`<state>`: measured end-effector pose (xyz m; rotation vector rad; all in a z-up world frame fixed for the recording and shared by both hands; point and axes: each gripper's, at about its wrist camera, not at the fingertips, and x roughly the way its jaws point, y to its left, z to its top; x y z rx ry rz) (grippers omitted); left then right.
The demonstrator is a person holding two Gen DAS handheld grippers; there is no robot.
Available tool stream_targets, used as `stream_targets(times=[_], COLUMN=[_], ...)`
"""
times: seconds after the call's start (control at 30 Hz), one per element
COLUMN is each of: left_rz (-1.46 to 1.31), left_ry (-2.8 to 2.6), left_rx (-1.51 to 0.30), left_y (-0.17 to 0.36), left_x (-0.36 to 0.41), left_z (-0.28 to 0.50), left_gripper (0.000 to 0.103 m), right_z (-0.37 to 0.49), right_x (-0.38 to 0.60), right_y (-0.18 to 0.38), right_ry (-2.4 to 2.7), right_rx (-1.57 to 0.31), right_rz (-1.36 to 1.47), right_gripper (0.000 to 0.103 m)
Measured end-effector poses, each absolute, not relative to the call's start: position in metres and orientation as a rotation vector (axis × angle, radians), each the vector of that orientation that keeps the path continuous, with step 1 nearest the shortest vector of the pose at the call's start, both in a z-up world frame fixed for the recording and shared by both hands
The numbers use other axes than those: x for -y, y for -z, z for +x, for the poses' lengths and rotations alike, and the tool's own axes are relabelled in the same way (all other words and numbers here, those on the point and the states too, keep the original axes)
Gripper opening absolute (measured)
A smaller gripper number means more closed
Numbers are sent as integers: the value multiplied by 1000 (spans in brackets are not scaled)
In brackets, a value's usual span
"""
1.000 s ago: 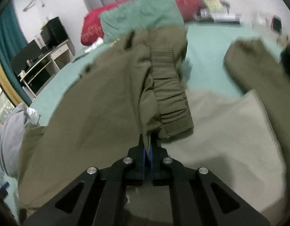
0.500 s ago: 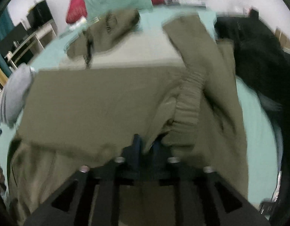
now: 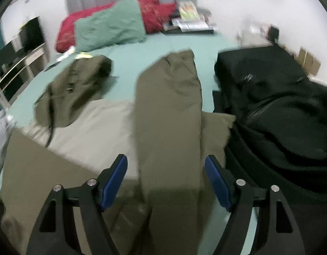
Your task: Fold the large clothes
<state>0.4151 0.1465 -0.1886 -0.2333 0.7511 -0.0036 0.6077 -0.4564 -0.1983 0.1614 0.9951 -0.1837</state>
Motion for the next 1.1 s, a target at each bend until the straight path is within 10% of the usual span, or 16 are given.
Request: stream_targets(times=[0.07,0.4,0.57,0.63,1.1], left_rz=[-230,-265,-217,-211,-213], left_ry=[5,30,39,46,54], left_rx=[-766,-730,-709,-713,-731], left_y=[193,177,170,170,172], left_x=[-148,-148,-138,-135,-140], left_z=[417,410,401,398,403], left_gripper=[103,103,103,103,103], right_z=[618,515,449,436,631], right_x=[458,395,328,313,377], right_y=[219,114,127,142,127], right_ry=[164,33,-335,-369,71], right_rx=[-1036,-804,-1069,-1154,-906], right_rz=[184,24,-23,-48,110], right_gripper=[5,2,15,67,78])
